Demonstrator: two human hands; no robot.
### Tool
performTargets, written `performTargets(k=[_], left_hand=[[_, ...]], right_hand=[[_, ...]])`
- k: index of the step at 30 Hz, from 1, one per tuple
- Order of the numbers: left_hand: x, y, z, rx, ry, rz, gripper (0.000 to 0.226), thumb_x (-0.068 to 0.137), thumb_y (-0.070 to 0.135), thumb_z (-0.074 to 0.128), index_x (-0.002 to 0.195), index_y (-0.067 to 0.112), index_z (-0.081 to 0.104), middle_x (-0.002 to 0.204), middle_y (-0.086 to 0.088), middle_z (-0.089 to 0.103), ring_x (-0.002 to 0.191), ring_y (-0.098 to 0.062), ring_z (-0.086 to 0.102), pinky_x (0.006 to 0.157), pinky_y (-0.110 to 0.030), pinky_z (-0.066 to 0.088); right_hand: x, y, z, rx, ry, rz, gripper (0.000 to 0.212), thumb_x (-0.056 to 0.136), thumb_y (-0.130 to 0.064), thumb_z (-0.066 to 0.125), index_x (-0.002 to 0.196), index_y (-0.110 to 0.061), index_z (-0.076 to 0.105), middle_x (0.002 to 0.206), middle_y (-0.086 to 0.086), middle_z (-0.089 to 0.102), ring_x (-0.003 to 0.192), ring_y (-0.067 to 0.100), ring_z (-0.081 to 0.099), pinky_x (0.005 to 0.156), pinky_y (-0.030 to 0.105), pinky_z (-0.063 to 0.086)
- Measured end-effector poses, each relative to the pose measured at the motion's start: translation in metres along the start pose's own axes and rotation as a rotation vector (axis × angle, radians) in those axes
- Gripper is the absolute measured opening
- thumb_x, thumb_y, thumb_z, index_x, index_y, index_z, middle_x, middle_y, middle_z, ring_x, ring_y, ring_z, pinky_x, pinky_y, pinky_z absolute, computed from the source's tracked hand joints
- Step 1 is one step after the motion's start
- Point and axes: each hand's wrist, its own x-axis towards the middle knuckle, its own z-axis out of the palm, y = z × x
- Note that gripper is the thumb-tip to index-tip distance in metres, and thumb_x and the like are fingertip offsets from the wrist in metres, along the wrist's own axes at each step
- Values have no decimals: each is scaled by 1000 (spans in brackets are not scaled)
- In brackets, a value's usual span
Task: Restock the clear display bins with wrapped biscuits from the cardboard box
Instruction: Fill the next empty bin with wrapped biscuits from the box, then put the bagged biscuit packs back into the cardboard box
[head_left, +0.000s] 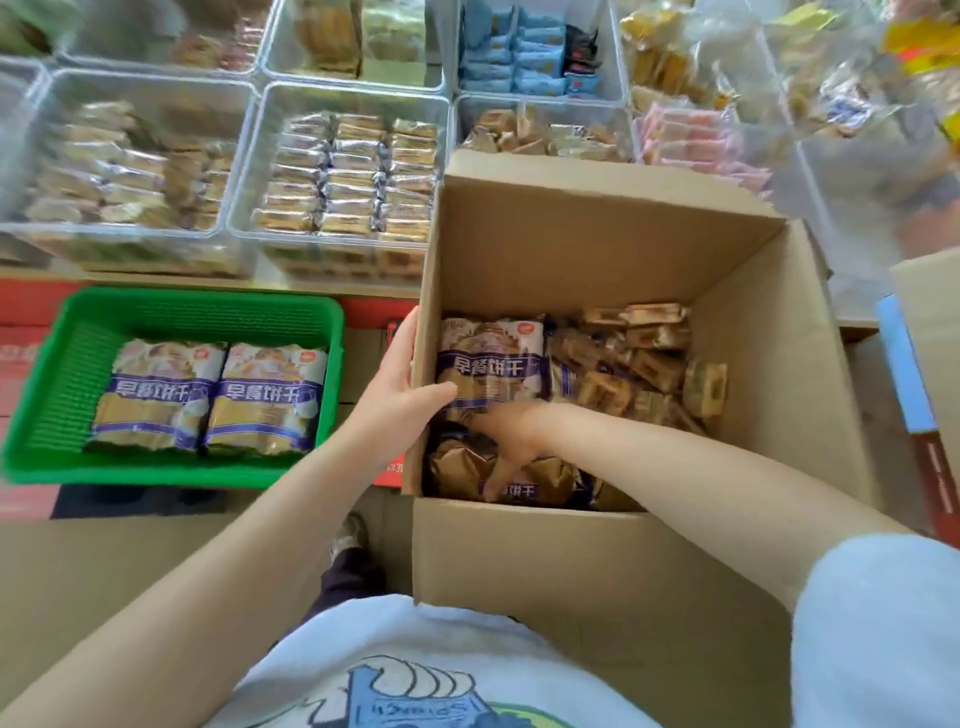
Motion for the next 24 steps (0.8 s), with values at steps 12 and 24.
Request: performTargets(k=[12,24], left_hand=[[4,1,-1,35,-13,-26,90,84,22,62,157,44,15,158,10,33,143,-15,36,119,-50,33],[8,11,-6,337,92,84,91,86,39,75,158,28,20,159,2,32,146,-19,31,120,-47,31]], right_hand=[[-10,54,-11,243,188,150,108,79,-46,82,160,-19,15,155,6,42,135,26,47,103,34,45],[-140,62,-96,638,679,123,47,71,-42,86,110,-24,65,106,-5,69,95,14,65,88,41,56]])
